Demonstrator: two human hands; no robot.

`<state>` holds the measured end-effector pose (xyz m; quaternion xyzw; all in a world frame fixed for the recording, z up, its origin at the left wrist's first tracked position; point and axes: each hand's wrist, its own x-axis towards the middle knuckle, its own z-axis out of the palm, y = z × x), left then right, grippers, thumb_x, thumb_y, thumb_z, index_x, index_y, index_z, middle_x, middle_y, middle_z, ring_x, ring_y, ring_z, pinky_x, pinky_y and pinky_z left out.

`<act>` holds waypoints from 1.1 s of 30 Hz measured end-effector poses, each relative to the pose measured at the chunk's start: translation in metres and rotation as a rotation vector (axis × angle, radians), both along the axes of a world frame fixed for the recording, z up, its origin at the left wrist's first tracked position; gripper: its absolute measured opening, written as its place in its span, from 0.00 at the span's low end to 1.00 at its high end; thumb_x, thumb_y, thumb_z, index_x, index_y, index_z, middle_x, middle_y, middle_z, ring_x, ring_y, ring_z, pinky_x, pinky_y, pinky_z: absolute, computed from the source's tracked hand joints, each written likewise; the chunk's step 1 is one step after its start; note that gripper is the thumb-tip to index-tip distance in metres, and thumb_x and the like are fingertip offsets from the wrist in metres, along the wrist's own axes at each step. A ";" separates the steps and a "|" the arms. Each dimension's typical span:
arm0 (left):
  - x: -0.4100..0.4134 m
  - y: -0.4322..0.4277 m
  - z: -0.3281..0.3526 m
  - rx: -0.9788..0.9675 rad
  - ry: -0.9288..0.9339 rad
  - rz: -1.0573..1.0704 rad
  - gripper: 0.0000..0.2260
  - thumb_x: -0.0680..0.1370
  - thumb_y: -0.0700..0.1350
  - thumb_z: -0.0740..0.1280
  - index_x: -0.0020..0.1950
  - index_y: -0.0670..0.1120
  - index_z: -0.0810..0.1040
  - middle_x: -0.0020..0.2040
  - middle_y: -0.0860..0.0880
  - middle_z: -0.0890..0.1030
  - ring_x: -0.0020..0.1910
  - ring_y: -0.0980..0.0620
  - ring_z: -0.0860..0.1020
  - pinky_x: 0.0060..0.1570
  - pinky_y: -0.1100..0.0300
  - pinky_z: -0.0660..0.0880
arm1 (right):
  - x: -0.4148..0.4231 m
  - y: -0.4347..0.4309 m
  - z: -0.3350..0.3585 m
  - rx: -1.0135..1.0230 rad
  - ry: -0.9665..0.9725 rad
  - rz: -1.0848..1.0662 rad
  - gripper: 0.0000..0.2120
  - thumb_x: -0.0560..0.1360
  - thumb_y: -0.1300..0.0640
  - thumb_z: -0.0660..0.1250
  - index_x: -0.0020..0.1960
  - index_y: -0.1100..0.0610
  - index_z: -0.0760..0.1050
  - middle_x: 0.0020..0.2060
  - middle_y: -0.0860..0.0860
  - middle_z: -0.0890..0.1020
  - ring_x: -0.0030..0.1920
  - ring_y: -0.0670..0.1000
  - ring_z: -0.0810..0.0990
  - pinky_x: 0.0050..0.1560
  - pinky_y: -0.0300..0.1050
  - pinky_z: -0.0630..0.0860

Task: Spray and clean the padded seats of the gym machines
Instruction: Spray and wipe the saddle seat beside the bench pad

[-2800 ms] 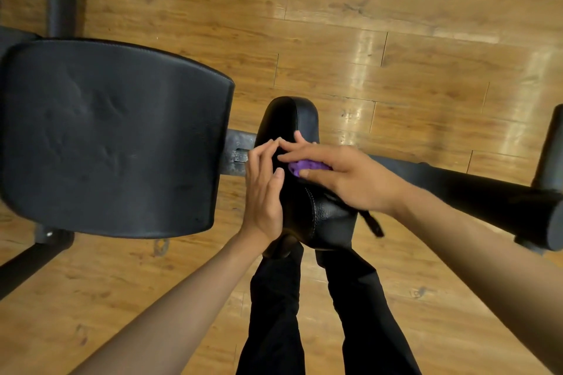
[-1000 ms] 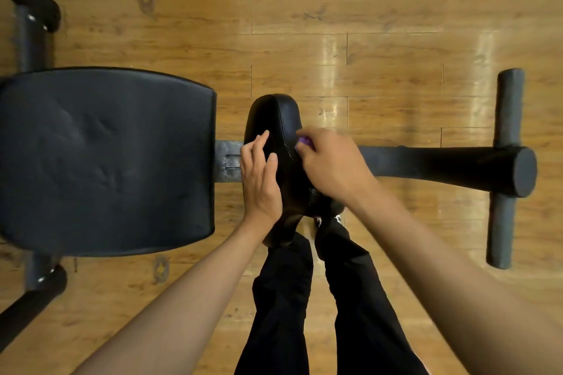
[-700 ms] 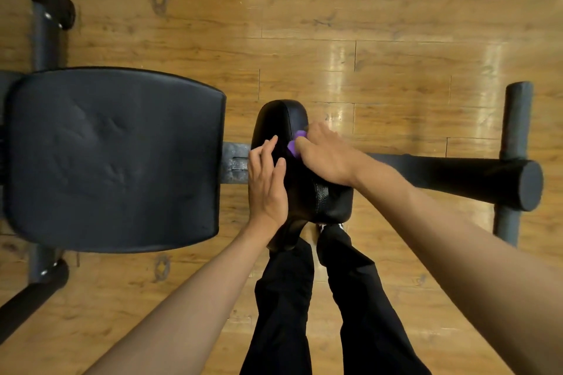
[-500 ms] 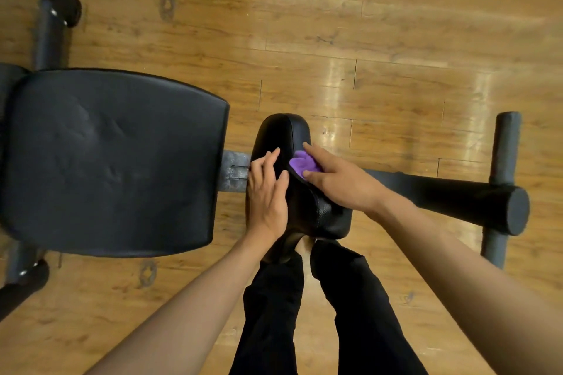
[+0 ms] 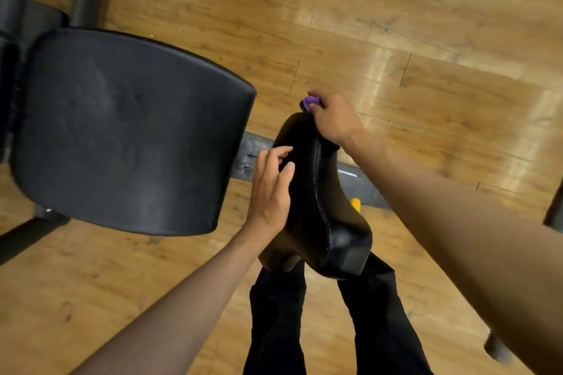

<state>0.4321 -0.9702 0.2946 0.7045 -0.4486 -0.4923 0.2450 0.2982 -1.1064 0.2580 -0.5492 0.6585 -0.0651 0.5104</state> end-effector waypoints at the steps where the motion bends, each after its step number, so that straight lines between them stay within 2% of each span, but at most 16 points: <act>1: 0.000 -0.003 -0.001 -0.001 -0.038 -0.011 0.21 0.79 0.60 0.51 0.65 0.52 0.73 0.60 0.52 0.71 0.64 0.53 0.70 0.66 0.54 0.68 | 0.001 -0.005 -0.002 0.043 -0.004 0.005 0.15 0.81 0.61 0.60 0.65 0.57 0.77 0.62 0.55 0.80 0.65 0.57 0.75 0.55 0.38 0.66; 3: 0.000 -0.007 -0.005 -0.007 -0.114 -0.038 0.23 0.79 0.61 0.51 0.66 0.51 0.73 0.60 0.53 0.70 0.63 0.54 0.69 0.65 0.57 0.67 | -0.003 0.001 0.004 0.015 -0.018 0.025 0.15 0.81 0.60 0.60 0.65 0.53 0.77 0.61 0.53 0.81 0.63 0.55 0.76 0.52 0.37 0.65; 5: 0.000 -0.009 -0.008 0.001 -0.138 -0.046 0.26 0.79 0.61 0.52 0.69 0.48 0.72 0.62 0.54 0.69 0.65 0.53 0.68 0.68 0.55 0.66 | -0.013 0.029 0.017 -0.113 -0.072 0.034 0.17 0.82 0.61 0.60 0.69 0.53 0.73 0.65 0.54 0.78 0.68 0.55 0.73 0.59 0.35 0.65; 7: 0.000 -0.010 -0.010 0.012 -0.121 -0.058 0.27 0.80 0.61 0.52 0.73 0.49 0.71 0.65 0.54 0.68 0.69 0.54 0.67 0.71 0.52 0.65 | -0.025 0.063 0.032 -0.192 -0.168 0.053 0.20 0.82 0.63 0.60 0.74 0.54 0.69 0.74 0.53 0.70 0.78 0.54 0.61 0.68 0.25 0.55; 9: -0.001 -0.010 -0.011 0.036 -0.105 -0.092 0.29 0.80 0.62 0.52 0.77 0.50 0.67 0.71 0.54 0.67 0.73 0.55 0.64 0.75 0.49 0.61 | -0.034 0.088 0.042 -0.199 -0.233 0.093 0.24 0.83 0.63 0.60 0.77 0.53 0.65 0.79 0.47 0.57 0.80 0.51 0.47 0.71 0.24 0.46; 10: -0.001 -0.011 -0.011 0.055 -0.114 -0.114 0.30 0.80 0.63 0.51 0.79 0.51 0.65 0.74 0.54 0.65 0.75 0.56 0.61 0.77 0.48 0.59 | -0.037 0.093 0.042 -0.183 -0.245 0.121 0.25 0.83 0.62 0.60 0.79 0.53 0.62 0.79 0.46 0.53 0.80 0.50 0.44 0.72 0.25 0.44; 12: -0.004 -0.013 -0.011 0.094 -0.136 -0.152 0.30 0.79 0.64 0.50 0.80 0.56 0.61 0.79 0.54 0.61 0.78 0.56 0.57 0.78 0.45 0.54 | -0.038 0.090 0.038 -0.155 -0.241 0.152 0.25 0.84 0.61 0.59 0.79 0.53 0.61 0.80 0.48 0.51 0.80 0.50 0.42 0.73 0.26 0.44; 14: -0.007 -0.017 -0.010 0.130 -0.115 -0.168 0.30 0.79 0.64 0.49 0.81 0.59 0.57 0.81 0.56 0.57 0.80 0.58 0.52 0.79 0.43 0.50 | -0.031 0.072 0.032 -0.133 -0.215 0.122 0.23 0.83 0.60 0.60 0.78 0.55 0.63 0.80 0.51 0.56 0.80 0.52 0.45 0.76 0.31 0.47; 16: -0.008 -0.020 -0.010 0.160 -0.074 -0.170 0.29 0.79 0.64 0.49 0.80 0.61 0.54 0.82 0.58 0.55 0.81 0.59 0.50 0.79 0.43 0.48 | -0.023 0.046 0.026 -0.100 -0.185 0.078 0.19 0.83 0.59 0.62 0.74 0.56 0.69 0.75 0.55 0.69 0.79 0.55 0.56 0.74 0.37 0.57; 18: -0.008 -0.021 -0.011 0.185 -0.028 -0.160 0.29 0.79 0.64 0.50 0.80 0.62 0.53 0.82 0.60 0.53 0.81 0.60 0.50 0.79 0.43 0.49 | -0.015 0.015 0.015 -0.011 -0.147 0.106 0.14 0.82 0.57 0.64 0.67 0.54 0.76 0.64 0.54 0.80 0.70 0.55 0.72 0.62 0.38 0.66; 20: -0.008 -0.020 -0.012 0.216 0.026 -0.128 0.28 0.79 0.64 0.52 0.79 0.66 0.52 0.81 0.64 0.52 0.80 0.62 0.50 0.80 0.43 0.51 | -0.006 -0.015 -0.002 0.147 -0.126 0.182 0.09 0.80 0.55 0.65 0.59 0.50 0.80 0.53 0.51 0.83 0.57 0.52 0.79 0.52 0.40 0.70; 22: -0.007 -0.019 -0.014 0.223 0.063 -0.102 0.27 0.79 0.63 0.53 0.78 0.68 0.53 0.80 0.65 0.52 0.80 0.63 0.50 0.80 0.44 0.52 | 0.005 -0.038 -0.022 0.281 -0.124 0.262 0.07 0.79 0.56 0.66 0.54 0.50 0.81 0.48 0.50 0.83 0.51 0.49 0.78 0.49 0.41 0.71; 27: -0.006 -0.016 -0.015 0.229 0.053 -0.112 0.29 0.79 0.62 0.53 0.82 0.63 0.54 0.81 0.65 0.50 0.80 0.65 0.47 0.80 0.47 0.49 | 0.038 -0.067 -0.050 0.440 -0.099 0.424 0.08 0.78 0.57 0.70 0.56 0.54 0.83 0.44 0.49 0.81 0.50 0.46 0.76 0.46 0.38 0.72; 30: -0.007 -0.016 -0.016 0.236 0.051 -0.118 0.30 0.79 0.63 0.52 0.82 0.62 0.53 0.81 0.66 0.50 0.80 0.65 0.47 0.79 0.50 0.47 | 0.047 -0.070 -0.053 0.402 0.041 0.537 0.07 0.77 0.53 0.70 0.54 0.49 0.84 0.52 0.49 0.83 0.54 0.49 0.79 0.52 0.41 0.73; 33: -0.005 -0.014 -0.016 0.239 0.056 -0.107 0.30 0.79 0.63 0.53 0.82 0.62 0.54 0.81 0.66 0.50 0.80 0.65 0.47 0.79 0.48 0.48 | 0.029 -0.049 -0.032 0.274 -0.044 0.387 0.08 0.78 0.57 0.66 0.54 0.48 0.82 0.53 0.49 0.84 0.58 0.51 0.79 0.51 0.39 0.69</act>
